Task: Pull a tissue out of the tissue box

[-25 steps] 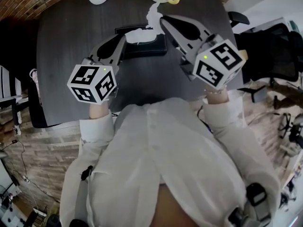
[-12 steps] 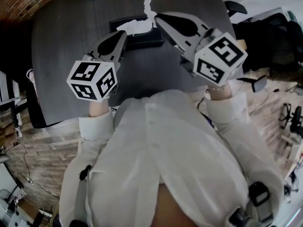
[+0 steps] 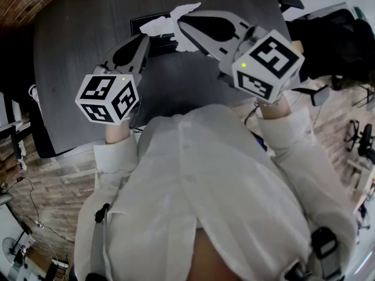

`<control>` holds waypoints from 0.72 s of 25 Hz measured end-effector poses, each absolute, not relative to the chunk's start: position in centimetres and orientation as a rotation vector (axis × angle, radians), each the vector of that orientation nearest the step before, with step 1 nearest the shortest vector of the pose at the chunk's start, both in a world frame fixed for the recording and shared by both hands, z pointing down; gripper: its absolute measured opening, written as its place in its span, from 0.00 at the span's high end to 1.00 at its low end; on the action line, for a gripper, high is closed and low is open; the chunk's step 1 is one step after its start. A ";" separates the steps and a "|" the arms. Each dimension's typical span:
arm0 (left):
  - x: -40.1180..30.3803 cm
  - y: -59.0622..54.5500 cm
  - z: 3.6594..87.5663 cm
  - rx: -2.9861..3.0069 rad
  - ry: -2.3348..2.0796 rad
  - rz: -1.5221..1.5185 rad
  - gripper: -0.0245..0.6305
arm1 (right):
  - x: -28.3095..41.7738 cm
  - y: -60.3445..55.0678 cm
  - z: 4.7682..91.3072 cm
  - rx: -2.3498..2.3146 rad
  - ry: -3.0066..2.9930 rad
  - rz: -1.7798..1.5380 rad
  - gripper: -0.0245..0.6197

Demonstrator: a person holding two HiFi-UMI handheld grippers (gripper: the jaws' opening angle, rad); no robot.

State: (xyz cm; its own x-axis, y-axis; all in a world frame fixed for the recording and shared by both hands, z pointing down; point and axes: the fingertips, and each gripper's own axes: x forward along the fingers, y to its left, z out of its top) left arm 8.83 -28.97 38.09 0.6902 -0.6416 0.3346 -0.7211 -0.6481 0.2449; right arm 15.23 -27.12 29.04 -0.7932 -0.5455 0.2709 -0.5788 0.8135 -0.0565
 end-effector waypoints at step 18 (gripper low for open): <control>9.7 -28.7 38.9 2.527 -1.040 0.303 0.96 | 15.3 -27.3 29.7 0.828 -2.713 0.181 0.95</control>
State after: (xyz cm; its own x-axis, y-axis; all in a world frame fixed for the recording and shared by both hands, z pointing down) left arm 9.73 -28.71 38.91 0.7015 -0.6267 0.3394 -0.7109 -0.6490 0.2709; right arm 15.26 -27.26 29.68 -0.7896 -0.5251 0.3174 -0.5626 0.8260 -0.0332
